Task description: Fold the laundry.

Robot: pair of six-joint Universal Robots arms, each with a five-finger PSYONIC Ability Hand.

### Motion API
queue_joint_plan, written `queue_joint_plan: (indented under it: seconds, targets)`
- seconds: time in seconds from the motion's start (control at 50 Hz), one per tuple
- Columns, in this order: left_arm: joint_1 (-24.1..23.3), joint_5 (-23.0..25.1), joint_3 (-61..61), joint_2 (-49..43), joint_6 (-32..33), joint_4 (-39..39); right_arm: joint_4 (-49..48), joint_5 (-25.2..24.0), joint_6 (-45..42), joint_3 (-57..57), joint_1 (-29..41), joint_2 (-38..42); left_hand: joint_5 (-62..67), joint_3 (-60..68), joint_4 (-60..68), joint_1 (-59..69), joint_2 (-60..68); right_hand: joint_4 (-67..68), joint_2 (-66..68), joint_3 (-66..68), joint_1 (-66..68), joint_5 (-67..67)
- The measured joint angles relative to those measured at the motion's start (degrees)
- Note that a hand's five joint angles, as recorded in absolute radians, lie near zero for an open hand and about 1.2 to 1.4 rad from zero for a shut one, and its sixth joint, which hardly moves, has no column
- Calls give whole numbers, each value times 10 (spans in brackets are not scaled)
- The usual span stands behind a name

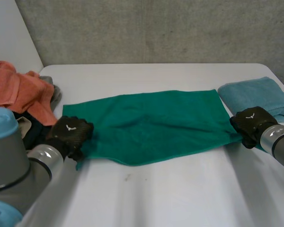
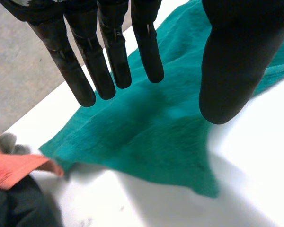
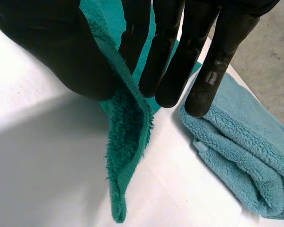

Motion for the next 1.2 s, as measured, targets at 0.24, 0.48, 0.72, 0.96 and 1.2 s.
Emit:
queue_joint_plan:
  seconds: [0.24, 0.48, 0.72, 0.96, 1.2]
  targets:
    - [-53, -61, -25, -37, 0, 63, -1, -3, 0, -1, -1, 1, 0, 0, 0, 0, 0, 0, 0, 0, 0, 0]
    - [-61, -80, 5, -110, 2, 103, -2, -4, 0, 0, -2, 1, 37, 34, 38, 38, 36, 0, 0, 0, 0, 0]
    - [-36, -107, 24, -107, 93, 82, 13, -6, -22, -12, -16, 0, 293, 309, 319, 282, 312, 0, 0, 0, 0, 0]
    - [34, -113, -52, 86, 204, -148, 251, -20, -231, -21, -85, -50, 293, 309, 319, 282, 313, 0, 0, 0, 1, 0]
    - [37, -102, -70, 124, 233, -227, 347, -40, -304, 4, -125, -105, 293, 309, 319, 282, 314, 0, 0, 0, 1, 0]
